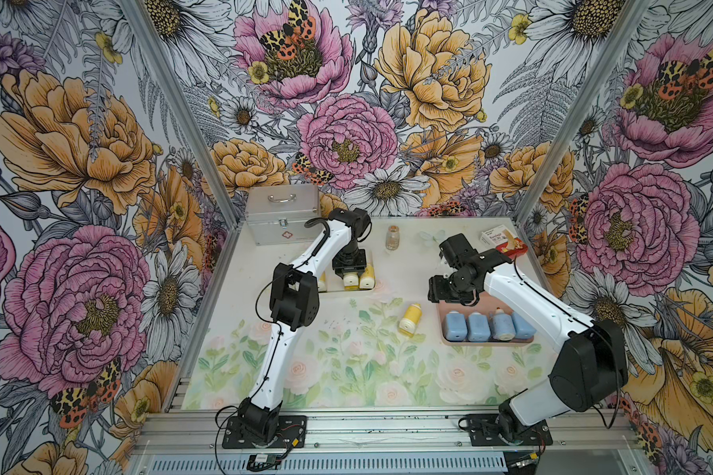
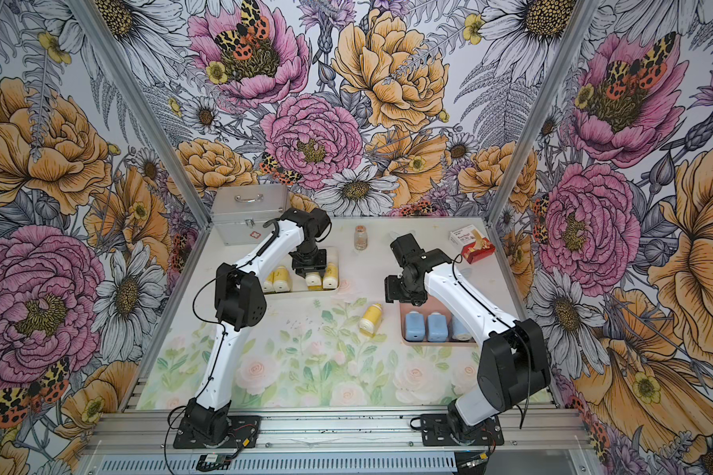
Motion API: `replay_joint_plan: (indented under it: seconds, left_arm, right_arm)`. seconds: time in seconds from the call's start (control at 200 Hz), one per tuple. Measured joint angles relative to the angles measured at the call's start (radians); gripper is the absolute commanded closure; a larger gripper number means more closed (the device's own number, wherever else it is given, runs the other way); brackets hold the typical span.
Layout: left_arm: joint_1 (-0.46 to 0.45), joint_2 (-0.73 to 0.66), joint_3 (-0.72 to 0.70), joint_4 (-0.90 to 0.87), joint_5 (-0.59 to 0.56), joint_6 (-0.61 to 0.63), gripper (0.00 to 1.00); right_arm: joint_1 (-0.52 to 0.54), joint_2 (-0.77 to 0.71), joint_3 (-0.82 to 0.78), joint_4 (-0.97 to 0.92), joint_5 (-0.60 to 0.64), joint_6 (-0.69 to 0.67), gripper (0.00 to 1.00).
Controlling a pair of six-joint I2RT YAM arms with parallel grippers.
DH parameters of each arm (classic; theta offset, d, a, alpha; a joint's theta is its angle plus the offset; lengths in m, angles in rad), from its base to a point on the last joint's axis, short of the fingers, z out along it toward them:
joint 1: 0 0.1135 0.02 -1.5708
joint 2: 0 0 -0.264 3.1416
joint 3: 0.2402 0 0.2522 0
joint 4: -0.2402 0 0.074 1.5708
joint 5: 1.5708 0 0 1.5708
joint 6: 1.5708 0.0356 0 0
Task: Place the pencil sharpeners by color into the storage box
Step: Place the pencil sharpener in the storage box.
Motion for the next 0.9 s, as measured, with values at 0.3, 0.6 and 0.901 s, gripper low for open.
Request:
replay_joint_plan:
  seconds: [0.3, 0.6, 0.901]
  left_arm:
    - [0.000, 0.005, 0.000, 0.000, 0.000, 0.000, 0.66]
    - [0.000, 0.031, 0.000, 0.001, 0.000, -0.001, 0.66]
    - [0.005, 0.055, 0.000, 0.003, 0.000, -0.003, 0.54]
  right_arm:
    - [0.000, 0.000, 0.000, 0.000, 0.000, -0.001, 0.35]
    - [0.000, 0.000, 0.000, 0.000, 0.000, -0.003, 0.35]
    - [0.000, 0.000, 0.000, 0.000, 0.000, -0.003, 0.35]
